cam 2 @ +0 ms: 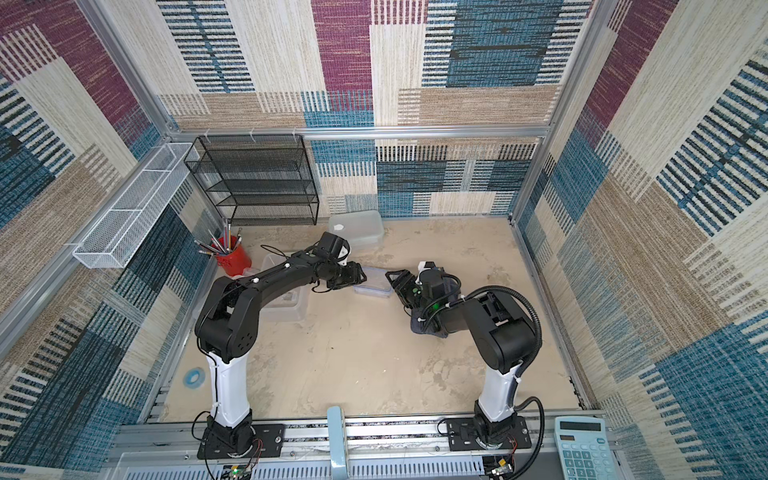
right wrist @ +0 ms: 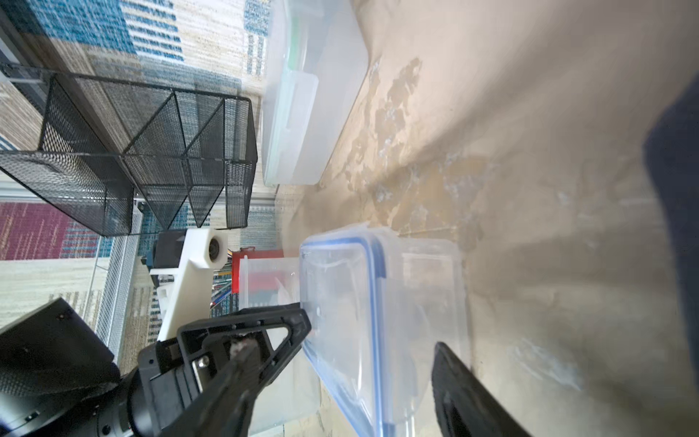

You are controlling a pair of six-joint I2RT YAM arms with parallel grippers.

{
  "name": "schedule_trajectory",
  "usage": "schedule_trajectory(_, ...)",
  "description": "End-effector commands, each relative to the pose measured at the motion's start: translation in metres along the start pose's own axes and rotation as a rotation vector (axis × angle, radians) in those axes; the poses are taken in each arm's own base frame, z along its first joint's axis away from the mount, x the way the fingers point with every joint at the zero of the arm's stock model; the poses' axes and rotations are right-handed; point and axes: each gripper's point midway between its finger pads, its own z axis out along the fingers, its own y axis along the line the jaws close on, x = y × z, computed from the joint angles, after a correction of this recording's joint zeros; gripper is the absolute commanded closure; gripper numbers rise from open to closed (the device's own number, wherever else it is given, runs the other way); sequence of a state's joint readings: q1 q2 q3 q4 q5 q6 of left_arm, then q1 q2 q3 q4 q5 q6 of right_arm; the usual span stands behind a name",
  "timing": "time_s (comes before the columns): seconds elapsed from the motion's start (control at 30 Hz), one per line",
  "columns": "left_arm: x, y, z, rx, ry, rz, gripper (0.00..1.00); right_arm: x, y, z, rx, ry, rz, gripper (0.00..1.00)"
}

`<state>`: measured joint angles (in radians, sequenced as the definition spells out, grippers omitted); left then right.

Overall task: Wipe the insides of the lunch boxes
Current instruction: Open the fastener of the lunch box.

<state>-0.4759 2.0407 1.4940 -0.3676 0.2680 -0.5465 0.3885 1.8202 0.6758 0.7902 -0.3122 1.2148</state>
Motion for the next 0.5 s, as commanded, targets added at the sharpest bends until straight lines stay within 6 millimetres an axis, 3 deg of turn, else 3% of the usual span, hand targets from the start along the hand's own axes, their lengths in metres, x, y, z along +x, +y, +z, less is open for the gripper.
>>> schedule_trajectory(0.0,0.003,-0.001,-0.001,0.008,0.007,-0.019,0.38,-0.014,0.026,-0.005,-0.106,-0.075,0.019,0.33)
schedule_trajectory(0.27,0.006,-0.004,-0.004,0.028,0.002,-0.035,0.39,-0.019,0.028,0.002,-0.128,-0.092,0.037,0.35)
schedule_trajectory(0.47,0.006,-0.003,-0.009,0.02,-0.006,-0.032,0.38,-0.021,0.006,0.0,-0.031,-0.123,0.041,0.3)
